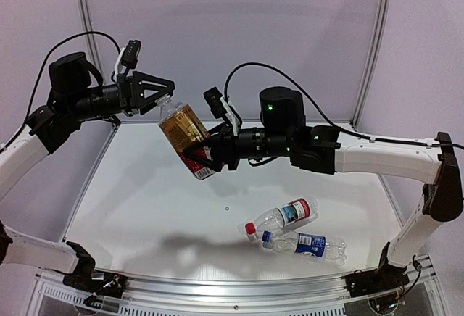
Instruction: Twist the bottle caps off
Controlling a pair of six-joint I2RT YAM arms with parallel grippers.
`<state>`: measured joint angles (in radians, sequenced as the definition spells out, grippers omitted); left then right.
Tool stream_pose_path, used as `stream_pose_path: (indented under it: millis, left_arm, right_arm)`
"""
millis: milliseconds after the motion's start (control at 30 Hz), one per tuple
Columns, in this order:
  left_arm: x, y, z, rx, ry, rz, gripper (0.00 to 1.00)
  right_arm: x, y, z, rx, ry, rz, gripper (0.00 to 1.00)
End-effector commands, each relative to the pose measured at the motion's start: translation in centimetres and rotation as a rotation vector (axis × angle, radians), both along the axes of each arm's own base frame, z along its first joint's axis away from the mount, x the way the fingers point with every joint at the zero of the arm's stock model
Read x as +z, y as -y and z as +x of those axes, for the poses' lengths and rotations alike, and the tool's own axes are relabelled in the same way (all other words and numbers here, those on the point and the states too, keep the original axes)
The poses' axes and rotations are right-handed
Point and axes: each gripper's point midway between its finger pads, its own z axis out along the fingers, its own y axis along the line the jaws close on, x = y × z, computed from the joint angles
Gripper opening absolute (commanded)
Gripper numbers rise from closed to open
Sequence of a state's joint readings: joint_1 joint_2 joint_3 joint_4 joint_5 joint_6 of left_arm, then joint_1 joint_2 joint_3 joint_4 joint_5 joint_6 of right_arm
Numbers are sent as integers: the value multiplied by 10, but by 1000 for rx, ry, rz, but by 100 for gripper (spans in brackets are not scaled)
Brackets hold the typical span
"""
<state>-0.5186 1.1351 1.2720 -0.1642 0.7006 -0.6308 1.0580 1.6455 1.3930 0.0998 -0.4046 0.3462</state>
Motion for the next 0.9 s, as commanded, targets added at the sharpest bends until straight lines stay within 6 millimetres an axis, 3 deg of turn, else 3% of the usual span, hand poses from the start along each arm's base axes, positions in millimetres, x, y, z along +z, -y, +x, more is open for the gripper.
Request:
stream_pose_path:
  millis: [0,167,367,533,700,867]
  left_arm:
    - [15,4,-4,-17,39,-21,48]
    - [7,0,6,57,-25,4,32]
    - [-27,-9,33,272,-247,82,25]
    - [-62,-19,49,435,-503,113,25]
    - [-71,-26,57,531,-622,132,29]
    - [-74,-25,61,544,-646,155,41]
  right_arm:
    - [18,0,-2,11,4,44,0]
    - [13,0,7,-32,5,24,0]
    - [2,1,49,-246,66,-74,0]
    - [-7,1,76,-363,131,-162,0]
    - [-29,5,99,-483,190,-301,0]
    - [-40,7,103,-501,201,-347,0]
